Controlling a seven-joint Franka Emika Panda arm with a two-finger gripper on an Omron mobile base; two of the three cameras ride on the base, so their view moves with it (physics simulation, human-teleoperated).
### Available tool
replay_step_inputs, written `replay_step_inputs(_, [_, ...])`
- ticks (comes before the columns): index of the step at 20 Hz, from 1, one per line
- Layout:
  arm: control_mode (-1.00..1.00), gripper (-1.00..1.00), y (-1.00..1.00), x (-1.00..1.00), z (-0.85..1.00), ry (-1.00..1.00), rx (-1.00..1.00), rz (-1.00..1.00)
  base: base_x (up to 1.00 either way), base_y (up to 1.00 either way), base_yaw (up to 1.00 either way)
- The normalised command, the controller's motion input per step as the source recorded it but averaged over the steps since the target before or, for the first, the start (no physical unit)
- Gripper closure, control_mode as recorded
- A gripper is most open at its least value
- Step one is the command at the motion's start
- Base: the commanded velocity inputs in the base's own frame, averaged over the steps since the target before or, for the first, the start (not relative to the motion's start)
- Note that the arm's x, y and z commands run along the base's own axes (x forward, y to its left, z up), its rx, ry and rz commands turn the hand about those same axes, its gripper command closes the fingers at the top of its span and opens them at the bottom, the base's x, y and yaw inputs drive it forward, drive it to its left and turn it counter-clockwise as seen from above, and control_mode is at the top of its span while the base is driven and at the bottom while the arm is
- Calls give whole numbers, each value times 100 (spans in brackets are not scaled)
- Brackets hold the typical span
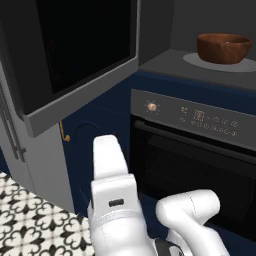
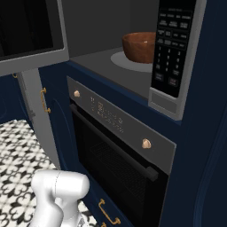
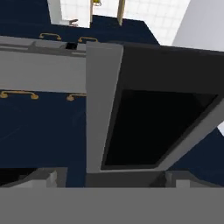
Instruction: Pick the garlic from the sink and place it in the bowl. Then pick the bowl and place it in the microwave. Then close the microwave door and press the start button.
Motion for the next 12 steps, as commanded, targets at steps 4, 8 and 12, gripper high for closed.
replay_step_inputs(4, [-100,-100,77,46,-56,-16,1,-12,0,0,0])
replay_step_inputs(8, [-100,-100,75,68,-53,-8,0,-11,0,0,0])
replay_step_inputs(12, [-100,-100,79,76,-24,-2,-3,-7,0,0,0])
